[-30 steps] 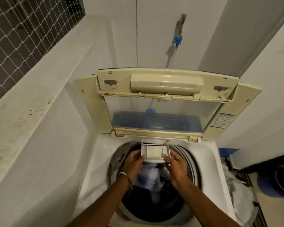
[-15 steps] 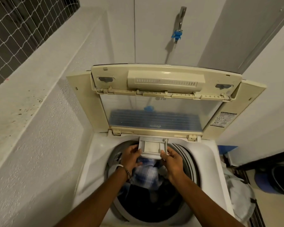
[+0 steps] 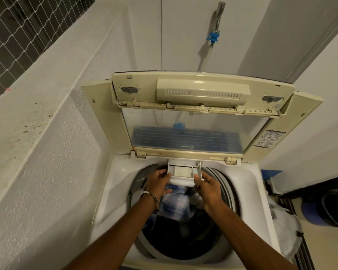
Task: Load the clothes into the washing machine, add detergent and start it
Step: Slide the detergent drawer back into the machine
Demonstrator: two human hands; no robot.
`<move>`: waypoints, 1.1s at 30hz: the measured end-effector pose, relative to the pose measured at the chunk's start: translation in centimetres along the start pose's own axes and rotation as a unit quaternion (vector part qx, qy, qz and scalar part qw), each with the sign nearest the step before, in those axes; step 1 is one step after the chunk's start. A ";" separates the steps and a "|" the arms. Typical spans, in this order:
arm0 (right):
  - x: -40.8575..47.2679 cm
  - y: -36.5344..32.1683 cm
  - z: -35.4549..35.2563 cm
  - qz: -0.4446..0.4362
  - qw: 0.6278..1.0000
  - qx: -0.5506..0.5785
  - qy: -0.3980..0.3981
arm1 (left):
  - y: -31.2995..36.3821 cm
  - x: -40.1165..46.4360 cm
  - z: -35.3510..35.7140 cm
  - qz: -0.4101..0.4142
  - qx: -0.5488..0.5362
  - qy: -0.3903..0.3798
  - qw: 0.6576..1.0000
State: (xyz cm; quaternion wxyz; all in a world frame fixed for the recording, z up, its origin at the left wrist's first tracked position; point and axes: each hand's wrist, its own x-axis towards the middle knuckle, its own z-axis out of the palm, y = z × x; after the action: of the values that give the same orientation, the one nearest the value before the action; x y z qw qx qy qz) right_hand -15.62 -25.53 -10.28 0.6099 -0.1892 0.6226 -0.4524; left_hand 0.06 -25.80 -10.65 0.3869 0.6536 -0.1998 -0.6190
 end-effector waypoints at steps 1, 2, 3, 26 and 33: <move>0.0 0.0 0.0 0.001 1.000 0.003 -0.002 | 0.0 0.0 0.0 0.000 0.001 0.000 1.000; -0.1 0.0 0.1 0.001 1.000 0.005 -0.002 | 0.1 -0.1 0.0 -0.001 0.000 -0.002 1.000; -0.1 0.0 0.1 -0.001 1.000 0.007 0.000 | 0.2 -0.2 0.0 -0.002 -0.002 -0.008 1.000; 0.6 -0.9 0.3 -0.010 0.997 -0.069 0.038 | 0.8 0.0 0.3 0.012 -0.003 -0.004 1.000; 0.1 -1.8 0.9 0.002 1.000 -0.006 0.025 | 0.6 1.3 0.6 0.014 -0.027 0.025 0.999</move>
State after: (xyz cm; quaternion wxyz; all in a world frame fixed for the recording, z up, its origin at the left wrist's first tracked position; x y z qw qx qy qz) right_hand -15.35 -26.88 -8.80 0.5942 -0.1805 0.6406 -0.4516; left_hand -0.22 -27.28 -11.03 0.4182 0.6550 -0.1825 -0.6023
